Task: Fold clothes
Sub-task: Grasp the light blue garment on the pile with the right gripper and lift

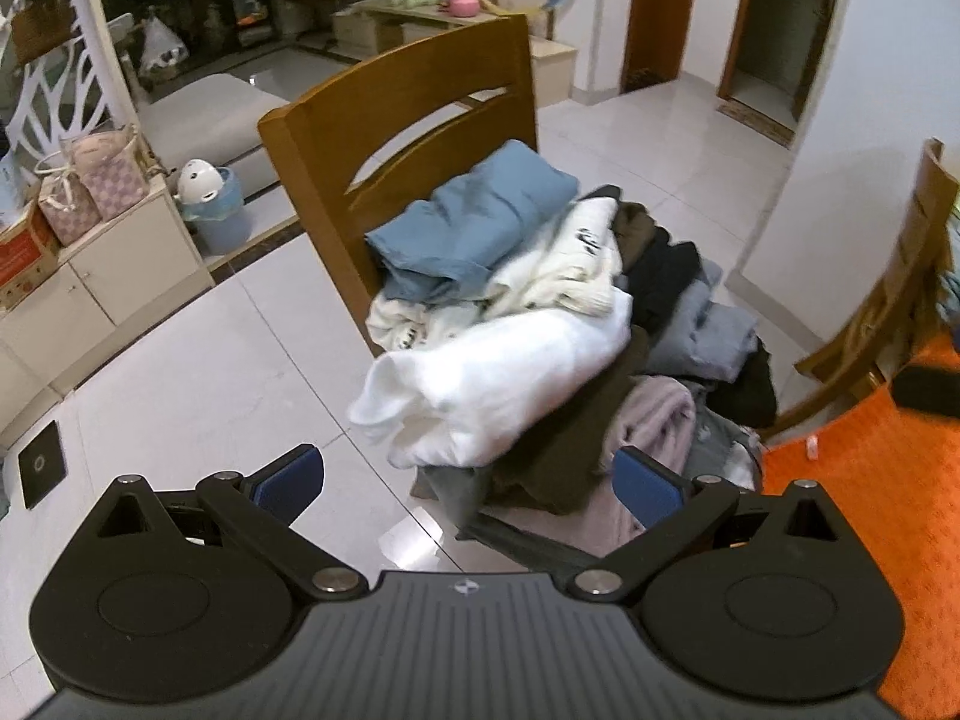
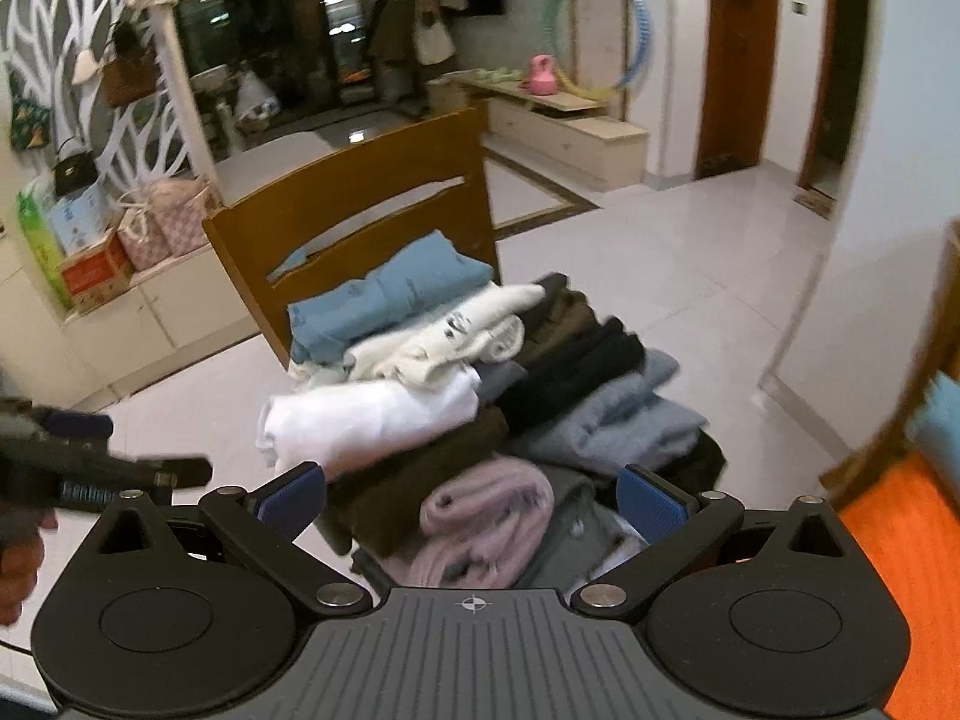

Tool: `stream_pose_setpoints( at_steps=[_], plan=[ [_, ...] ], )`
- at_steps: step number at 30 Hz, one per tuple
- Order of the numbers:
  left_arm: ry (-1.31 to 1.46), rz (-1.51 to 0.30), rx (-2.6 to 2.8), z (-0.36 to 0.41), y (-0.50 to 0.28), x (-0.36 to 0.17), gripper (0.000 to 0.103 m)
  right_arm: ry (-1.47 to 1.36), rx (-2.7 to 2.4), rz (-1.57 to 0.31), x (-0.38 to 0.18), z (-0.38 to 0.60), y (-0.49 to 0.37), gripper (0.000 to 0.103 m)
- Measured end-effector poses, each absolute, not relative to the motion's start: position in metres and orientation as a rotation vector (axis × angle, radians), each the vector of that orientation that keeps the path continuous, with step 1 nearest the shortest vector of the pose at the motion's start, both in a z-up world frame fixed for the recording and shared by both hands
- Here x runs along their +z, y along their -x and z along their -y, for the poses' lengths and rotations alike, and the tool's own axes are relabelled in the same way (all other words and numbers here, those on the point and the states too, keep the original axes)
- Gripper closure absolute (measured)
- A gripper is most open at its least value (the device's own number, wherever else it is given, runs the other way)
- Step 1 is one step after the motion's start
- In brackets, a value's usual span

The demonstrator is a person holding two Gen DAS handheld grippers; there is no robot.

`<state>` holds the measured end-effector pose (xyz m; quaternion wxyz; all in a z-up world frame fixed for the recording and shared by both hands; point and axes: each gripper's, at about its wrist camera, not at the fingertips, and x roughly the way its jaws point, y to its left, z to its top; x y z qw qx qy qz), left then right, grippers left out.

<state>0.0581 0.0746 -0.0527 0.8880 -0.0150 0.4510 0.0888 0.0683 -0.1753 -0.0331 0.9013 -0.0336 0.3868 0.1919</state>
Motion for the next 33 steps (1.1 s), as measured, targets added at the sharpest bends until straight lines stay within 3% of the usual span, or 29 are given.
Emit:
stream_pose_setpoints(
  at_steps=[8, 23, 26, 28, 29, 30, 33],
  plan=[
    [0.049, -0.936, 0.223, -0.093, -0.067, -0.075, 0.0, 0.056, 0.542, -0.821, -0.065, 0.113, -0.145, 0.01],
    [0.059, -0.986, 0.332, -0.133, -0.019, -0.079, 0.0, 0.395, 0.691, -0.794, -0.162, -0.038, -0.222, 0.015],
    [0.048, -0.983, 0.348, -0.137, -0.012, -0.078, 0.0, 0.429, 0.664, -0.808, -0.175, -0.049, -0.231, 0.028],
    [0.05, -0.987, 0.357, -0.141, -0.008, -0.078, 0.0, 0.449, 0.637, -0.823, -0.183, -0.053, -0.239, 0.056],
    [0.051, -0.989, 0.36, -0.142, -0.007, -0.078, 0.0, 0.452, 0.63, -0.825, -0.185, -0.053, -0.242, 0.065],
    [0.052, -0.991, 0.362, -0.143, -0.005, -0.078, 0.0, 0.43, 0.628, -0.82, -0.181, -0.049, -0.245, 0.086],
    [0.05, -0.986, 0.365, -0.144, -0.003, -0.076, 0.0, 0.354, 0.621, -0.802, -0.167, -0.037, -0.252, 0.091]
  ],
)
